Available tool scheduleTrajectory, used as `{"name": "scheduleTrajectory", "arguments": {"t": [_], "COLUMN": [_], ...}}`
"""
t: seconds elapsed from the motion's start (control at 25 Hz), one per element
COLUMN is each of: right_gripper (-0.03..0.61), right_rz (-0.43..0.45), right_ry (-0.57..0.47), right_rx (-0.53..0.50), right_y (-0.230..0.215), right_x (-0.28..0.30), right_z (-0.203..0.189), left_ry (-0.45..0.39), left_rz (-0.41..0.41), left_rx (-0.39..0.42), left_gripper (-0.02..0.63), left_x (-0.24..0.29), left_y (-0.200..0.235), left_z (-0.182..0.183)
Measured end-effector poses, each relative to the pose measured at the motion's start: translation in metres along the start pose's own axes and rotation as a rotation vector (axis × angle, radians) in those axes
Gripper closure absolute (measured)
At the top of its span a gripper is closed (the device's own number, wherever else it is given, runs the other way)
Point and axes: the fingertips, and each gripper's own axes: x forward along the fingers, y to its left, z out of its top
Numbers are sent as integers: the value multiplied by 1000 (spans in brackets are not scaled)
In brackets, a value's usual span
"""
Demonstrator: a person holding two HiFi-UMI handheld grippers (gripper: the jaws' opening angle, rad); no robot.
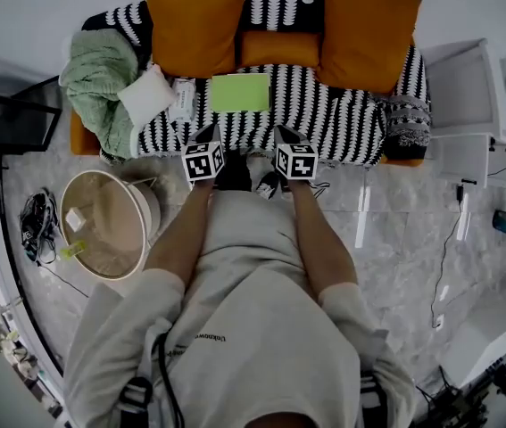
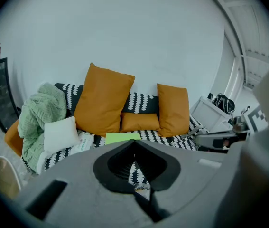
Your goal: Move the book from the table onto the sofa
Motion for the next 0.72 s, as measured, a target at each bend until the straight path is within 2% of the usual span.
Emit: {"name": "scheduleTrajectory", "arguments": {"t": [0.32,0.72], "right_gripper": [572,572], "right_rz": [-11,-26], "right_ry": [38,43], "right_rx": [-6,-7], "right_y": [-6,-12], "right_x": [-3,-14], "right_z": [-13,-18], "left_ry": [-16,-13], "left_rz": [2,-19], "left_rx": [-12,17], "left_gripper": [603,603], "left_x": [6,6], "left_y": [-1,-12], "left_z": [6,5]}}
